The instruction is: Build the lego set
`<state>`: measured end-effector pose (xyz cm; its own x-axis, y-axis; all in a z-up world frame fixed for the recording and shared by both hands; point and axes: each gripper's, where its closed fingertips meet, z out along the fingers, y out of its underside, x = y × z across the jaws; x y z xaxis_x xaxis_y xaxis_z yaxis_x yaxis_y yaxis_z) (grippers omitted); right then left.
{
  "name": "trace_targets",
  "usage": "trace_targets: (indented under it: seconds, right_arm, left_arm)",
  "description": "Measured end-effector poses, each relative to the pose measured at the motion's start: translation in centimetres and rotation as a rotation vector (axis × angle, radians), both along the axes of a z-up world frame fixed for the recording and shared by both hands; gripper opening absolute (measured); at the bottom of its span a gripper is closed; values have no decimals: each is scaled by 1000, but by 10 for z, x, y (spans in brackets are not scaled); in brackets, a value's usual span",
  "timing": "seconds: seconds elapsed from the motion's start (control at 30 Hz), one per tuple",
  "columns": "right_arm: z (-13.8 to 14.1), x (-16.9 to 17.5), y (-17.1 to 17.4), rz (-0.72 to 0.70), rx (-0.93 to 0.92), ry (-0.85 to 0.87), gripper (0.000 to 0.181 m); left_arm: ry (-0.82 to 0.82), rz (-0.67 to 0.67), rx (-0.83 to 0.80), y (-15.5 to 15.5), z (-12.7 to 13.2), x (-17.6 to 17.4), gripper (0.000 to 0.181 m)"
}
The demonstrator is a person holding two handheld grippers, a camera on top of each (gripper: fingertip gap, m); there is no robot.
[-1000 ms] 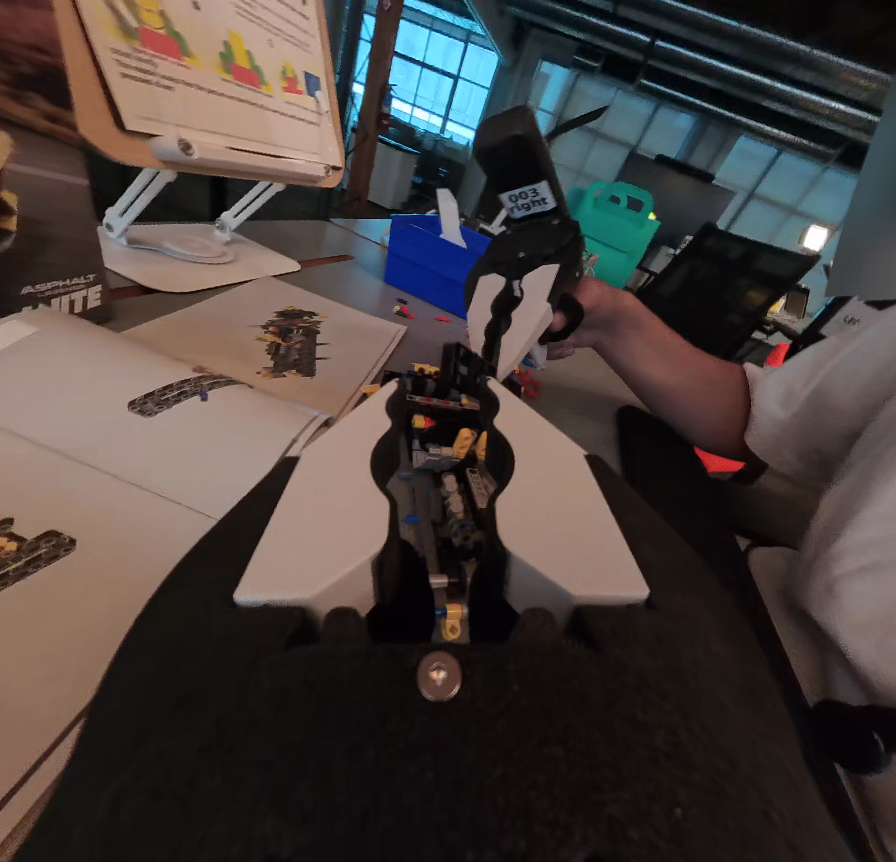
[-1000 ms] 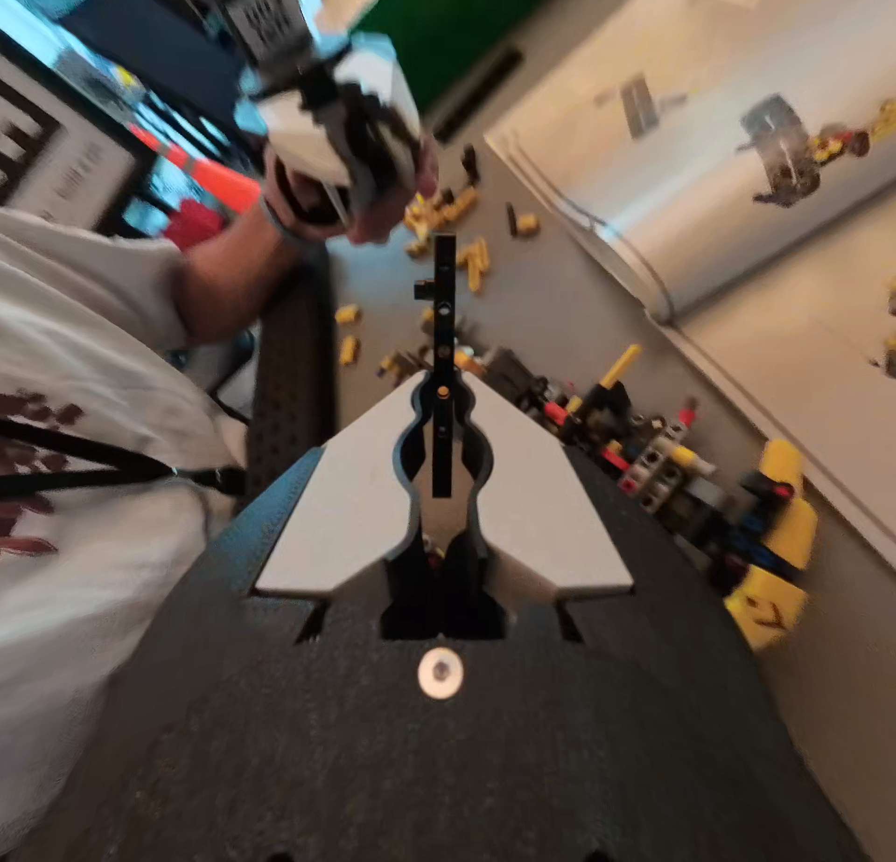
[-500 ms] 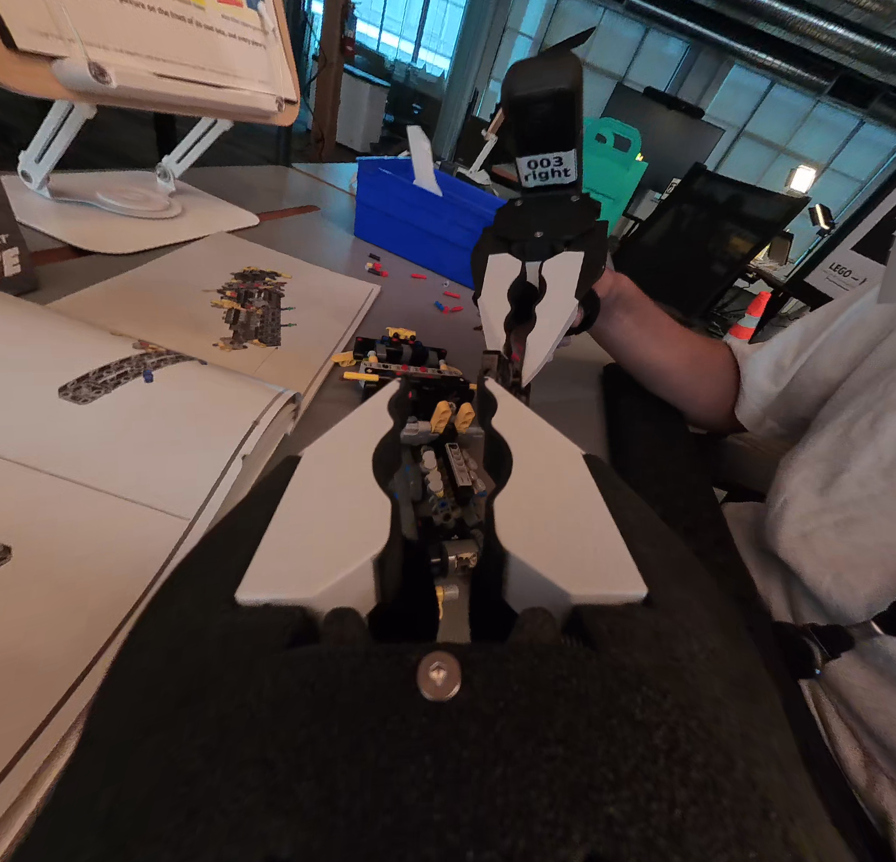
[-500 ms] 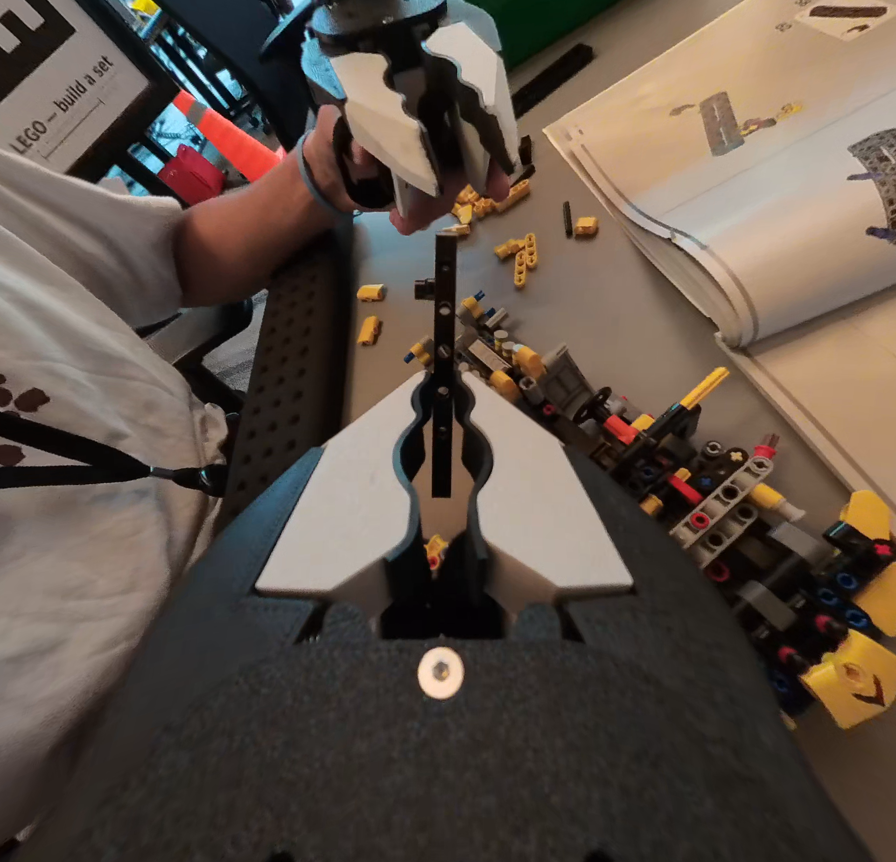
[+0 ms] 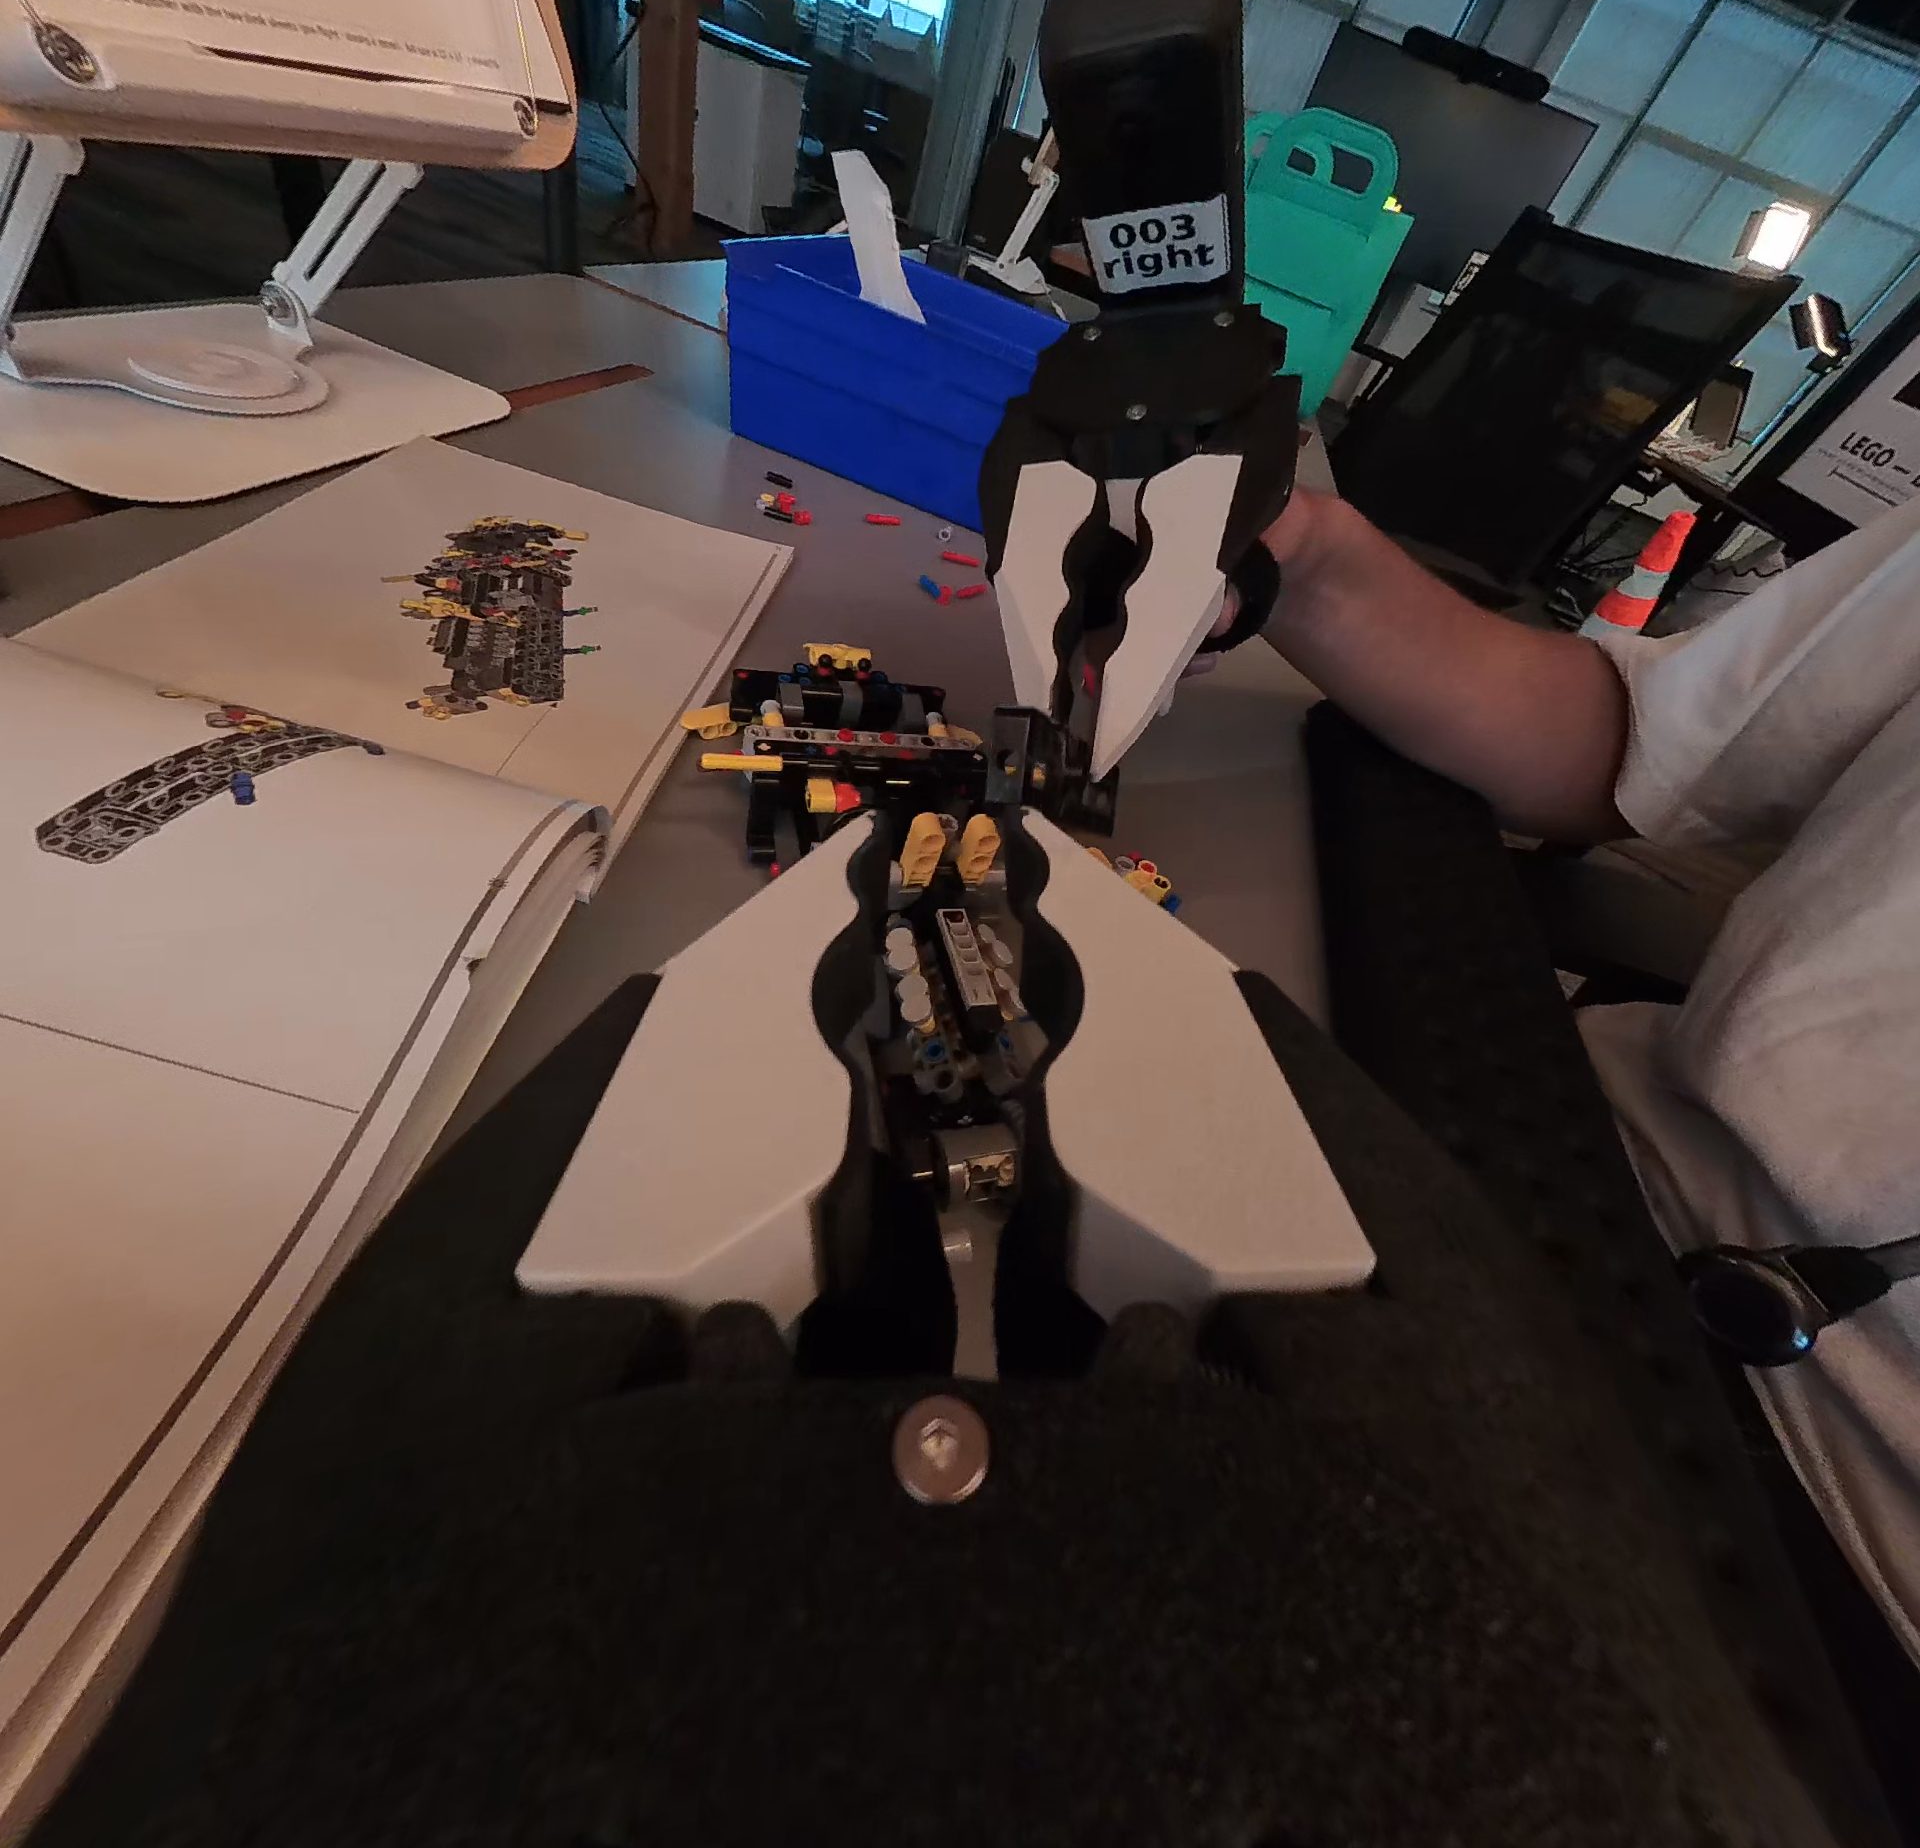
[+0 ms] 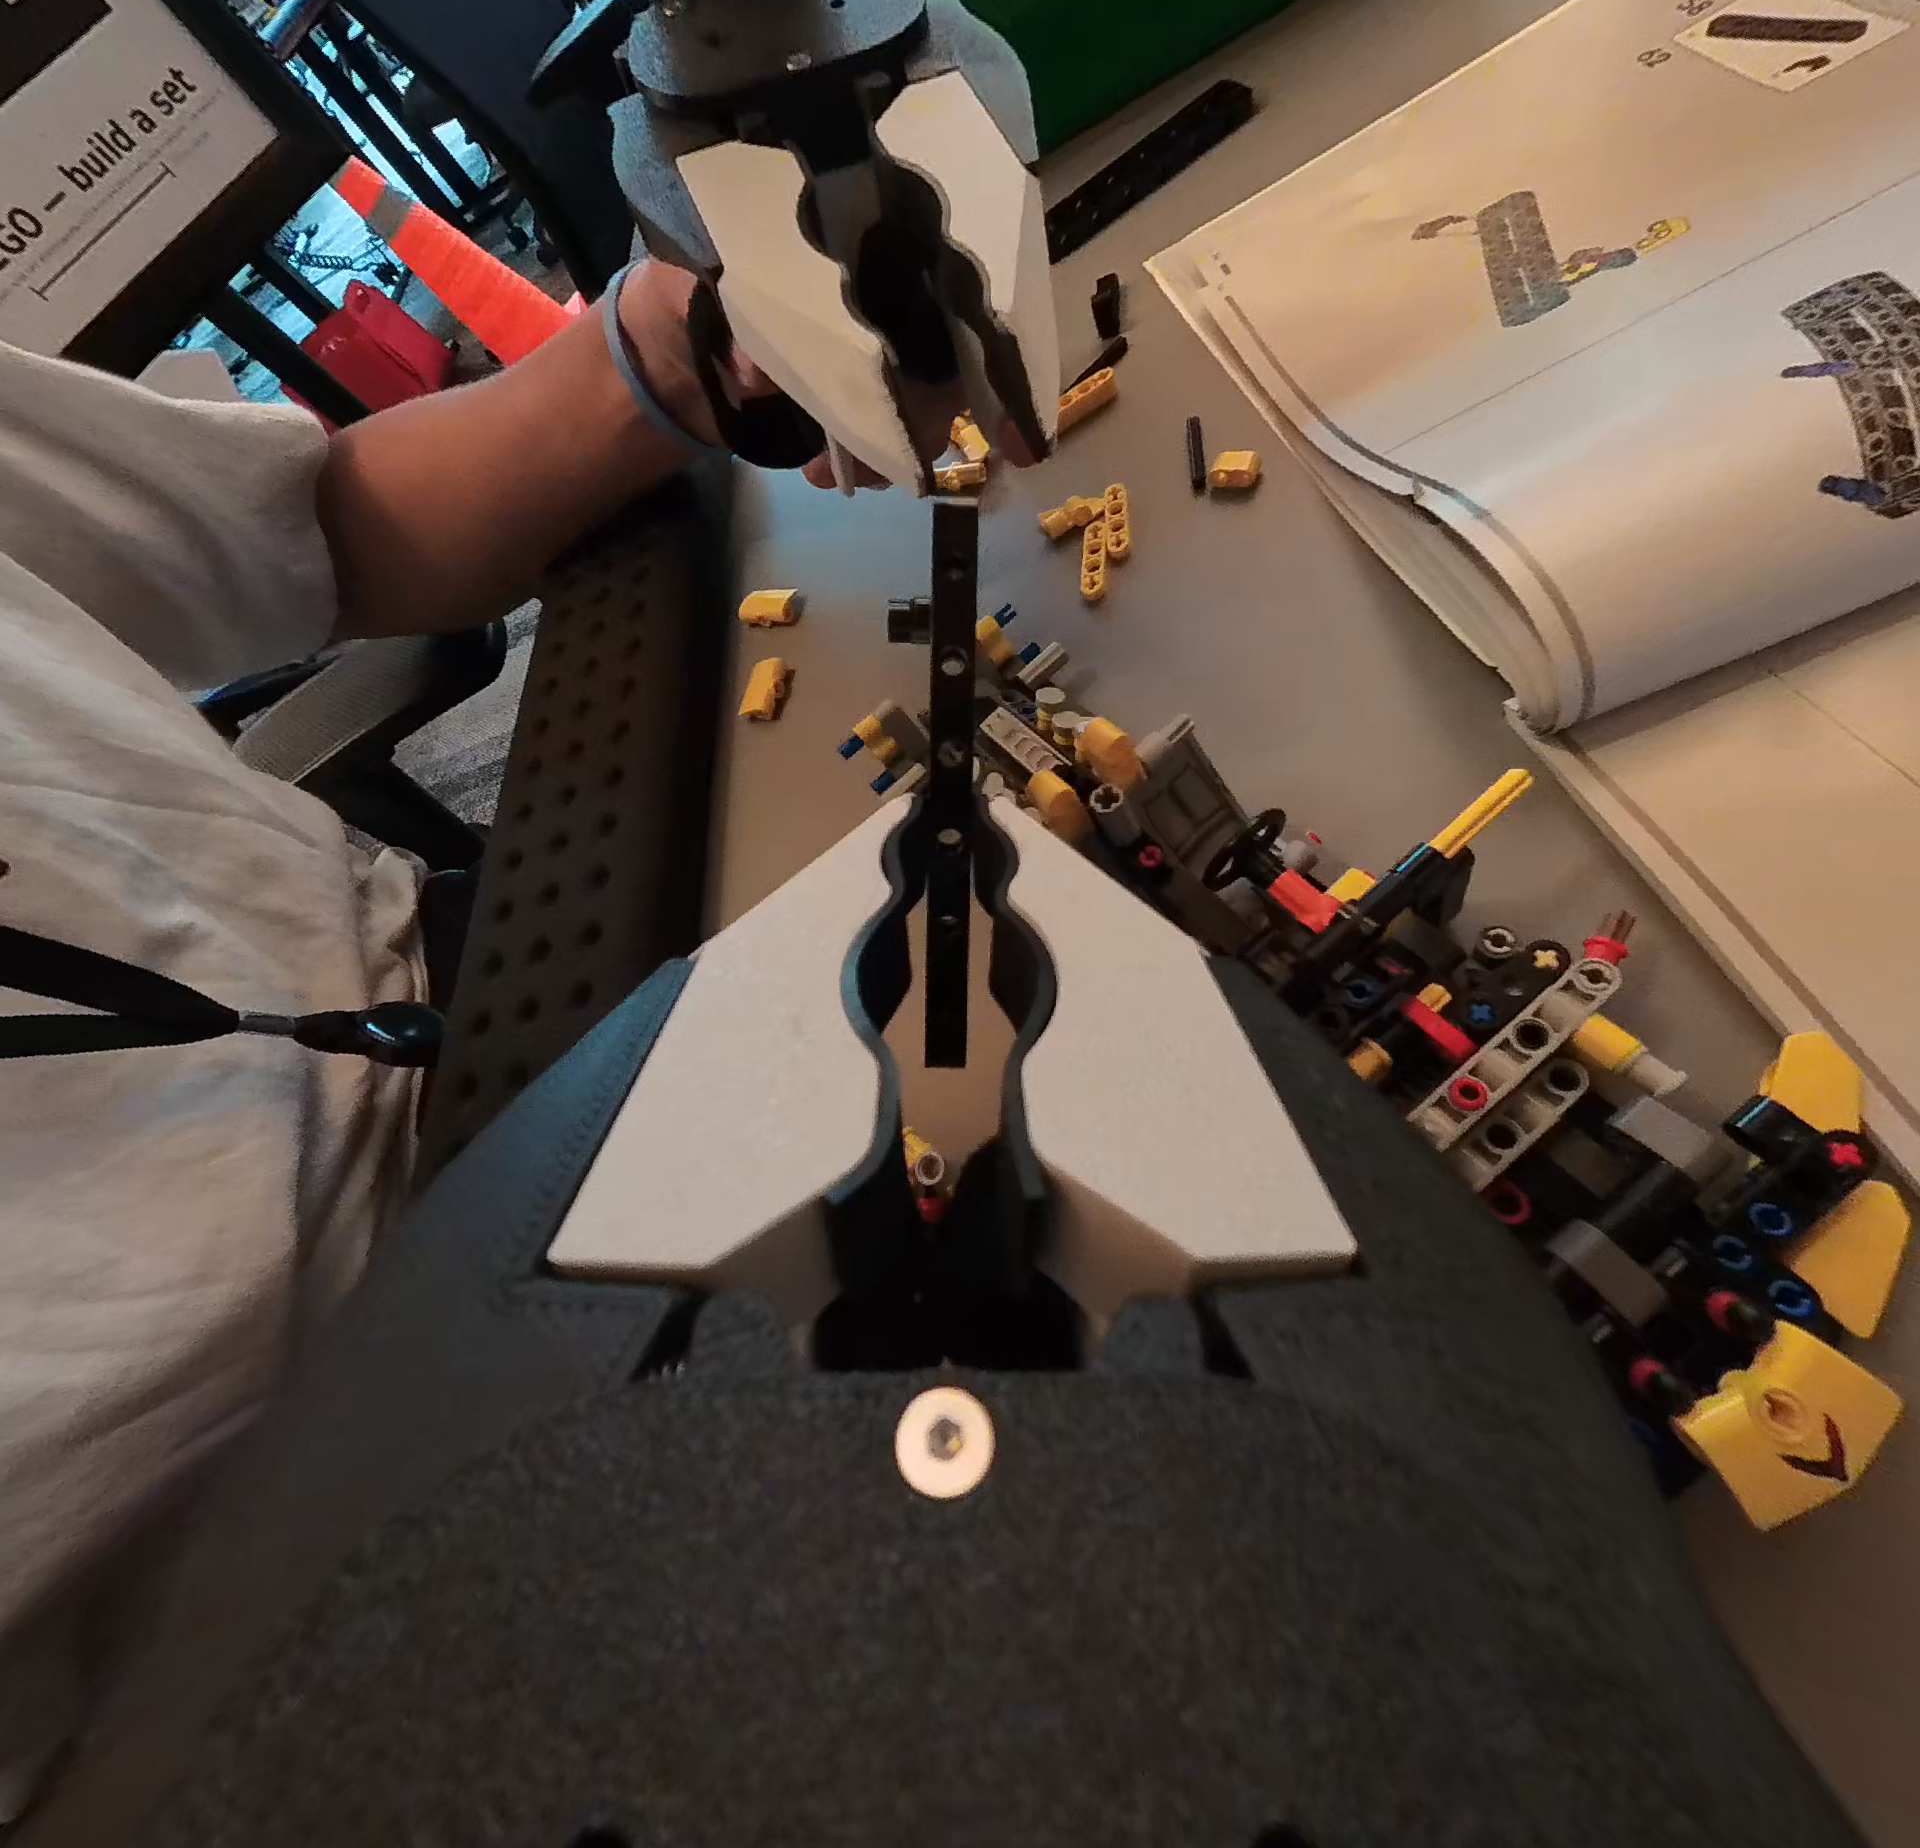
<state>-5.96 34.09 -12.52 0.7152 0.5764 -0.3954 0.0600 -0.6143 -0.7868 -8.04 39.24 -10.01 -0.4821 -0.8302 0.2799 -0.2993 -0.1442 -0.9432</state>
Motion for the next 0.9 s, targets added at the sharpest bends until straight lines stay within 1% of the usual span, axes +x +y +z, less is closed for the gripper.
trace_targets:
  seconds: [0.13,0.27,0.5,0.63,0.73,0.9]
  right_arm:
    - [-1,0,0,2,-2,-10,7]
    - [0,1,0,-3,1,-1,7]
    - [0,0,-1,7,6,3,7]
    - [-3,-7,-3,34,-2,-25,7]
    - [-6,-9,-4,40,-5,-43,7]
    - [-6,-11,-4,44,-4,-45,7]
  left_arm:
    - [-26,14,13,2,3,0,22]
    - [-14,-12,-7,0,3,-1,22]
    - [15,-144,-158,-18,10,-9,21]
    - [27,-153,-124,-24,5,-7,21]
    - [31,-144,-102,-23,3,-7,18]
    - [41,-117,-54,-19,-3,-5,18]
